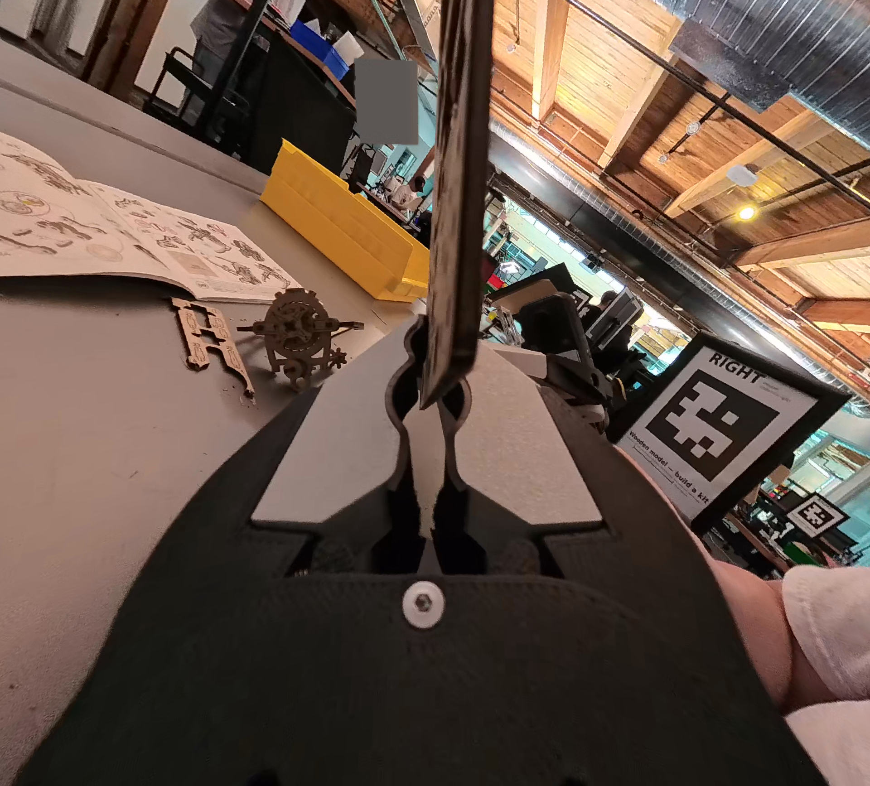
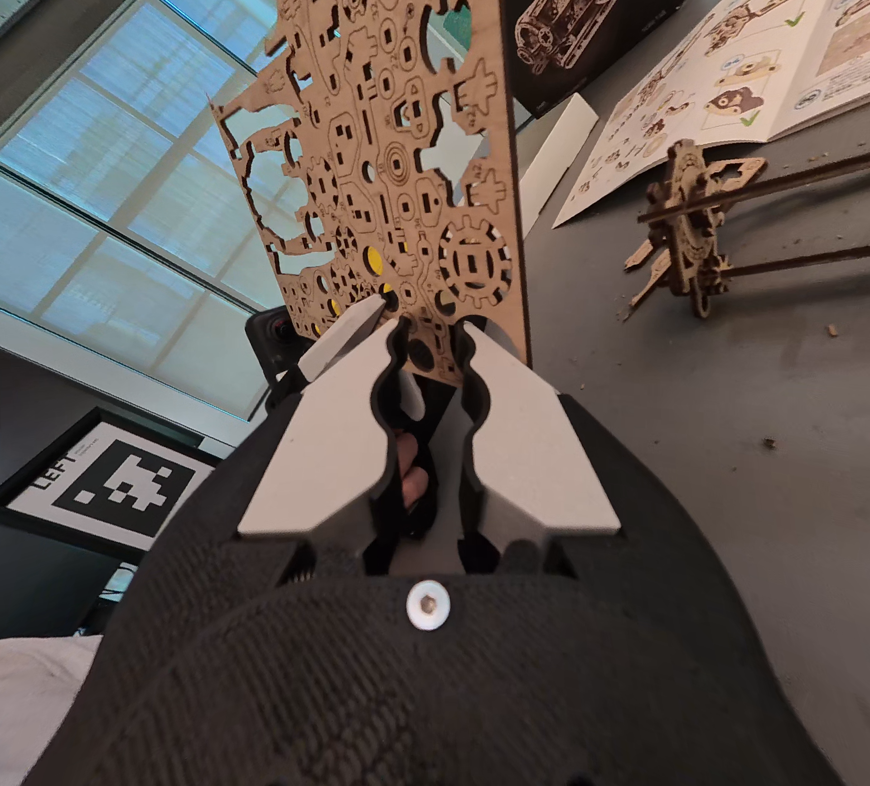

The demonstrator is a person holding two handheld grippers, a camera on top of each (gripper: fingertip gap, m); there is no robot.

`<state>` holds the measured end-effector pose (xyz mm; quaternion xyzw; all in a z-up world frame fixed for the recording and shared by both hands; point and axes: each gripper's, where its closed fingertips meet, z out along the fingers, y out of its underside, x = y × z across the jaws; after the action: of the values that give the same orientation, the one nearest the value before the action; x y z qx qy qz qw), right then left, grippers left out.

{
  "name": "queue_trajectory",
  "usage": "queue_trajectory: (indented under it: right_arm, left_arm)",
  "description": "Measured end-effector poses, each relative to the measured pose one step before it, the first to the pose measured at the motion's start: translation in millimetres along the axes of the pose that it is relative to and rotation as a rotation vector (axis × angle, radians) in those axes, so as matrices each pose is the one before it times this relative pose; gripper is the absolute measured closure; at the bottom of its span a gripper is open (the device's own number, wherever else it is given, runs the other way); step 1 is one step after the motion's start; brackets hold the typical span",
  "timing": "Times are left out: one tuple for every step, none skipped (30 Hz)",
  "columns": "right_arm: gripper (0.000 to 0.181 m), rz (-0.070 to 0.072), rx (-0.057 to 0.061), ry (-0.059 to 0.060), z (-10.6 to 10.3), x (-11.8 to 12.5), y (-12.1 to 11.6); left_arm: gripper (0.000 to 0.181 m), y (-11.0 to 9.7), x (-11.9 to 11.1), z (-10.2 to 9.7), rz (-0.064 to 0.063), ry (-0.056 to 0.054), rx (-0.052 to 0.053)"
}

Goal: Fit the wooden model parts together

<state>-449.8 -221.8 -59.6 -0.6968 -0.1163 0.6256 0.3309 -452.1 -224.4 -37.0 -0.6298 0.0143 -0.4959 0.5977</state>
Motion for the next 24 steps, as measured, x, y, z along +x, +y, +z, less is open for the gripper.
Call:
queue_trajectory:
  right_arm:
    - [0.164,-0.0134,-0.0051,0.0069,0.46,0.4,0.03]
    - [0.164,-0.0151,-0.005,0.0069,0.48,-0.28,0.05]
    - [0.164,-0.0156,-0.0056,0.0059,0.47,-0.84,-0.13]
    - [0.164,-0.0161,-0.0032,0.0083,0.44,-0.47,-0.19]
    - [0.164,-0.0043,0.001,0.0045,0.44,-0.71,-0.26]
    - [0.164,-0.0045,0.0018,0.0026,0.51,-0.58,-0.05]
    - [0.164,-0.011,0.0013,0.0034,0.51,-0.45,0.21]
    - [0.164,-0.0049,0.0035,0.0003,0.05,-0.87,-0.13]
    - [0.164,-0.0001,0.0002,-0.0003,0.22,-0.46,-0.02]
    - [0.164,0.0008,-0.0024,-0.0001,0.51,0.34,0.15]
    - [0.164,0.0128,-0.0014,-0.0046,0.13,0.37,0.0]
    - [0.164,0.0155,0.0033,-0.0079,-0.3,-0.31,-0.76]
    - [0.165,-0.0021,0.0096,-0.0128,-0.7,-1.52,-1.28]
    - [0.165,-0.011,-0.0008,0.0027,-0.92,0.29,0.65]
    - [0.165,-0.0029,-0.0039,-0.0049,-0.91,-0.83,0.65]
    - [0.166,0.0038,-0.0032,-0.0211,-0.76,-2.96,0.16]
    - [0.166,0.0034,-0.0078,-0.0048,-0.91,-0.84,0.86]
    - [0.166,-0.0083,-0.0014,-0.0006,-1.0,-0.55,0.02]
    - [0.167,-0.0178,0.0017,-0.0054,-0.89,-1.47,-0.29]
    - [0.167,-0.0159,0.0014,0.0029,-1.03,-0.34,-0.12]
    - [0.167,-0.0152,0.0036,0.004,-0.94,-0.3,-0.24]
    - [0.167,-0.0147,0.0022,-0.0003,-0.73,-0.85,-0.01]
    - [0.167,-0.011,0.0009,0.0013,-0.6,-0.65,-0.11]
    - [0.167,-0.0105,0.0032,-0.002,-0.66,-1.09,-0.35]
  left_arm:
    - [0.18,-0.02,-0.41,-0.28,-0.0032,-0.0066,0.0068]
    - [0.18,-0.53,0.18,-0.54,0.0026,-0.0038,0.0077]
    - [0.18,-0.57,0.1,-0.52,0.0021,-0.0026,0.0066]
    - [0.18,-0.49,-0.11,-0.52,-0.0047,-0.0008,0.0071]
    - [0.18,-0.81,0.16,-0.48,-0.0078,0.0044,0.0073]
    - [0.179,-0.54,-0.04,-0.61,-0.0031,0.0007,0.0045]
    - [0.18,-0.45,0.17,-0.57,0.0028,-0.0022,0.0043]
    - [0.18,-0.48,0.55,-0.47,0.0078,-0.0027,0.0054]
    - [0.18,-0.18,-0.31,-0.3,0.0038,-0.0045,0.0019]
    - [0.18,-0.04,-0.52,0.1,-0.004,-0.0016,-0.0008]
    - [0.18,0.11,0.17,0.31,-0.0008,0.003,-0.0024]
    - [0.179,-0.33,0.91,0.39,0.0052,0.0069,-0.0022]
    - [0.18,-0.61,1.41,0.12,0.0052,0.0121,-0.0012]
    - [0.18,0.64,0.06,0.16,-0.0025,0.0067,-0.0112]
    - [0.18,-0.72,1.4,-0.91,0.0028,0.0165,-0.0039]
    - [0.179,-0.67,2.81,-1.07,0.0089,0.0233,-0.0034]
    - [0.178,0.46,1.06,-0.27,0.0087,0.0084,-0.0097]
    - [0.177,0.21,1.14,0.05,0.013,0.0054,-0.0055]
    - [0.175,-0.01,1.25,-0.2,0.0139,0.0045,-0.0012]
    - [0.179,0.95,0.9,0.45,0.0077,0.0017,-0.0076]
    - [0.179,1.5,1.0,0.35,0.0059,0.0052,-0.0142]
    - [0.179,1.37,0.88,0.13,0.0036,0.0073,-0.0147]
    - [0.178,0.57,1.05,0.0,0.0043,0.009,-0.0108]
    - [0.178,-0.28,1.54,-0.18,0.0116,0.0098,-0.0052]
